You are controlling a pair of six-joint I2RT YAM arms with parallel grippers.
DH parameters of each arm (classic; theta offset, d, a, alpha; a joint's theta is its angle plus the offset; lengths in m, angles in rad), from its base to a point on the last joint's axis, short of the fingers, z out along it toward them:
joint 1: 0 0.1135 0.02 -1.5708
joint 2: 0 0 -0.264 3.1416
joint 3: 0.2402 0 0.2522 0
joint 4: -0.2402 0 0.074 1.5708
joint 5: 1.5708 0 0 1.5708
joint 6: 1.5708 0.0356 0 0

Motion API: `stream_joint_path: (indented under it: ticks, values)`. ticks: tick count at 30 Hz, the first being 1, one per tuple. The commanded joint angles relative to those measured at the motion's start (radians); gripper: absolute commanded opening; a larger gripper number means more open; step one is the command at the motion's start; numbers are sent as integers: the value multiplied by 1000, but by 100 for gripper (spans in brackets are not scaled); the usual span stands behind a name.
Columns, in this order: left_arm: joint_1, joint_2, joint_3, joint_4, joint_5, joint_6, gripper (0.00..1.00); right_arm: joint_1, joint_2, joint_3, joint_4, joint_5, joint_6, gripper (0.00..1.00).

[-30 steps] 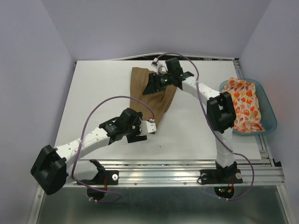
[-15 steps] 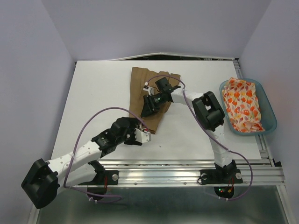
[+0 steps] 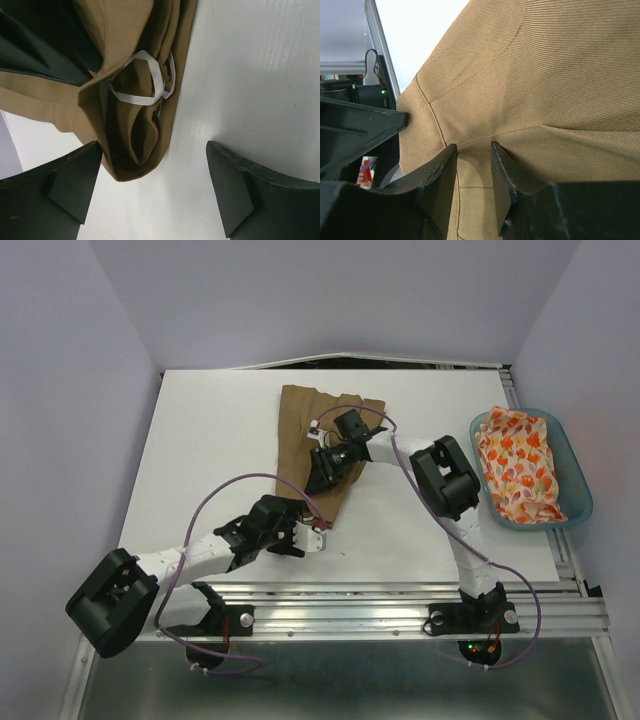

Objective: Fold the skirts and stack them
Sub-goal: Fold the skirt

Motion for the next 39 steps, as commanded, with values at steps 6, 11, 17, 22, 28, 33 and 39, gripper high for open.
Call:
stream_joint_path:
  ticks: [6, 11, 17, 22, 28, 33, 39]
  values:
    - [26, 128, 31, 79, 5, 95, 91, 8, 81, -21, -93, 18, -57, 33]
    - [26, 177, 61, 73, 27, 122, 69, 8, 99, -21, -103, -20, -57, 27]
    - [26, 158, 44, 86, 51, 145, 46, 8, 106, -9, -108, -58, -42, 23]
    - [28, 105, 53, 64, 90, 136, 22, 8, 104, 4, -106, -60, -26, 22]
    - [25, 14, 98, -118, 142, 136, 0, -62, 66, 143, -110, -45, 29, 31]
    - [25, 14, 179, -312, 191, 92, 0, -154, 20, 269, -117, -22, 52, 64]
    - [2, 39, 311, -545, 269, 23, 0, -230, -22, 416, -125, 130, -9, 84]
